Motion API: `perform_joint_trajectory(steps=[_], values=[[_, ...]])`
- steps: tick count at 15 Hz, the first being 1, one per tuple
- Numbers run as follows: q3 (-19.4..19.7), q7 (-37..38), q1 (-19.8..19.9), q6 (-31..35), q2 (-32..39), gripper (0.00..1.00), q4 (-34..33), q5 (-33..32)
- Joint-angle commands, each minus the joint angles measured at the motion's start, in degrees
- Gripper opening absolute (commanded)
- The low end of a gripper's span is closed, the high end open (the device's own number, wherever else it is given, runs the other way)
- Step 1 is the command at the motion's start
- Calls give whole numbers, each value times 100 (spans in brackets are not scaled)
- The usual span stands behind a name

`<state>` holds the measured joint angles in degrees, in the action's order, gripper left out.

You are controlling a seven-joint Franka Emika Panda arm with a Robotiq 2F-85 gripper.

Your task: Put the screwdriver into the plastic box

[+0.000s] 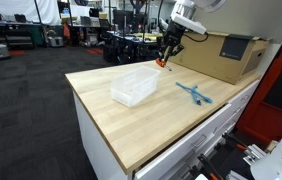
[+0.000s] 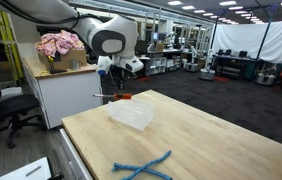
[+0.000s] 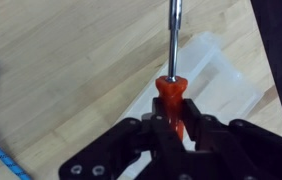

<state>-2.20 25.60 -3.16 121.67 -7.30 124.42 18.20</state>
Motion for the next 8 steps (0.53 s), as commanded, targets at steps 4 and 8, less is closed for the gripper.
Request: perform_joint_trajectory(steps=[4, 8], values=[[-538, 972, -276, -81, 526, 6, -683, -228], [-630, 1582, -413, -204, 1167, 6, -1411, -398]])
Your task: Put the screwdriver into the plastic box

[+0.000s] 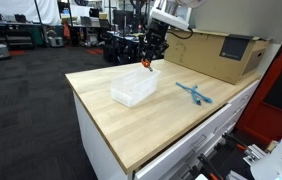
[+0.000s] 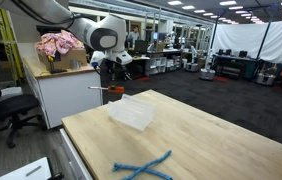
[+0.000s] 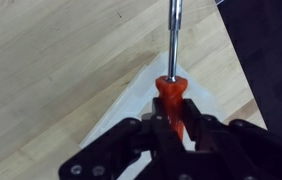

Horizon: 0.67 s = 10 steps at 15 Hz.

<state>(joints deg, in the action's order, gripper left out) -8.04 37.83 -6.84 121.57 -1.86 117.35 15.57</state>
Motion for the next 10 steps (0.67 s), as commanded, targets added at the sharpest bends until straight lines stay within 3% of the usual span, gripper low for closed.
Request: perform_joint_trajectory(steps=[1, 6, 10], values=[[-36, 572, -82, -270, 838, 6, -944, -173], [81, 1553, -262, -471, 1746, 6, -1862, -440], [255, 2768, -376, -624, 2216, 6, -2319, -578]])
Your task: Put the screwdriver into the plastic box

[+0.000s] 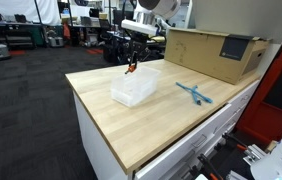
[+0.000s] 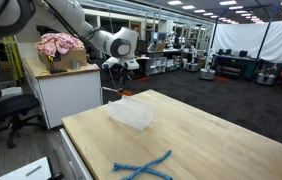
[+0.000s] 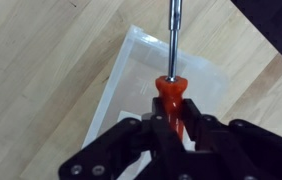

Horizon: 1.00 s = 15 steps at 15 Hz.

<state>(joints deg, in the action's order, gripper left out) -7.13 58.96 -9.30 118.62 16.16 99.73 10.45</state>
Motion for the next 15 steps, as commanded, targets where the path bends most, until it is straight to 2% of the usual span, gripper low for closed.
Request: perform_joint_trajectory(steps=[1, 5, 12, 15], values=[[212, 957, -164, -317, 468, 6, -608, -123], [357, 1931, -273, -474, 697, 6, -830, -403], [351, 2492, -385, -2053, 1308, 6, -1598, -651], [312, 2378, -389, -2151, 1539, 6, -1906, -636]])
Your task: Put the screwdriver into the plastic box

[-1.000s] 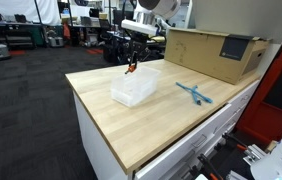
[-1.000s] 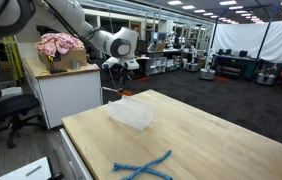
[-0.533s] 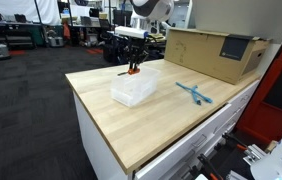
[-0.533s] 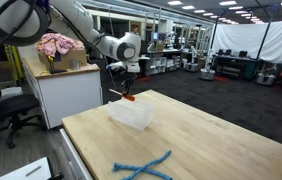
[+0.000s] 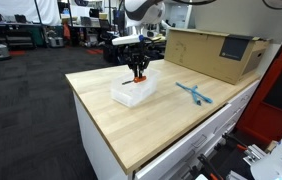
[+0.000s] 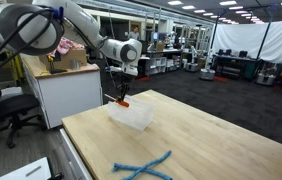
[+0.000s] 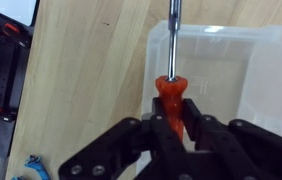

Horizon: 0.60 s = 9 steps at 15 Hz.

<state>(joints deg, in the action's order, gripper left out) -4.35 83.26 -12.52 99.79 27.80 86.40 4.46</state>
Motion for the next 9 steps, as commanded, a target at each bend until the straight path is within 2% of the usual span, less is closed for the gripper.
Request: perform_joint_trajectory(steps=[1, 3, 4, 9], values=[[34, -108, -74, -245, 440, 6, -654, -33], [4, -377, -79, -56, 460, 6, -702, -50], [54, -143, -92, -44, 304, 23, -420, 26], [53, -278, -106, -36, 341, 23, -536, 25]])
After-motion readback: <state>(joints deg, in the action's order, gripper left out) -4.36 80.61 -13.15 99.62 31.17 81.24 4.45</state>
